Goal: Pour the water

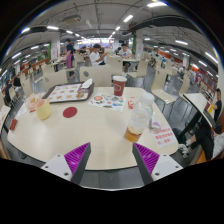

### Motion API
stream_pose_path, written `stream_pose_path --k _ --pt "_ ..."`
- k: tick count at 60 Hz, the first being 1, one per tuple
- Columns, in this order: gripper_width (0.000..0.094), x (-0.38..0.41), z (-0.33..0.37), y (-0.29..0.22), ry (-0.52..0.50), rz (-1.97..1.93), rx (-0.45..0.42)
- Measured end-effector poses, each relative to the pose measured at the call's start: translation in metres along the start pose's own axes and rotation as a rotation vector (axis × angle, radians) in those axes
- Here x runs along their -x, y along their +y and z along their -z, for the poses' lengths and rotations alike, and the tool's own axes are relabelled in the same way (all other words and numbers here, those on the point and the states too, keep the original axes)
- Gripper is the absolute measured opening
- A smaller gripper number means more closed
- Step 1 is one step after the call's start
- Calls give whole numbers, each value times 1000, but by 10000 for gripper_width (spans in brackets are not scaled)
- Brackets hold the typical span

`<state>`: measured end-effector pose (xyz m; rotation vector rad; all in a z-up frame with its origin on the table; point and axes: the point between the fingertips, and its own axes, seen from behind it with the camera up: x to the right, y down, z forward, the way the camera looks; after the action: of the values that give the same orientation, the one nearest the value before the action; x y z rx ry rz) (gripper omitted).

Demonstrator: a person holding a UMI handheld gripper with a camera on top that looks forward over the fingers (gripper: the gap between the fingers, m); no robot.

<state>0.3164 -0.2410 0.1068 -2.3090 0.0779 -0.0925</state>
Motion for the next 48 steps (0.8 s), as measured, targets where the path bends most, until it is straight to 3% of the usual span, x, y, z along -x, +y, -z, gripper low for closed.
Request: stream_pose_path --k 13,30,34,38,48 --pt "848 -83 -54 -10 -3 -7 -45" --pt "831 -92 -130 -47 -54 9 -139" --pt "739 -93 -143 -48 -52 -4 -144" --pt "552 -95 -150 -52 -45 -27 -160" --pt "469 -97 -153 -56 -17 -54 -198"
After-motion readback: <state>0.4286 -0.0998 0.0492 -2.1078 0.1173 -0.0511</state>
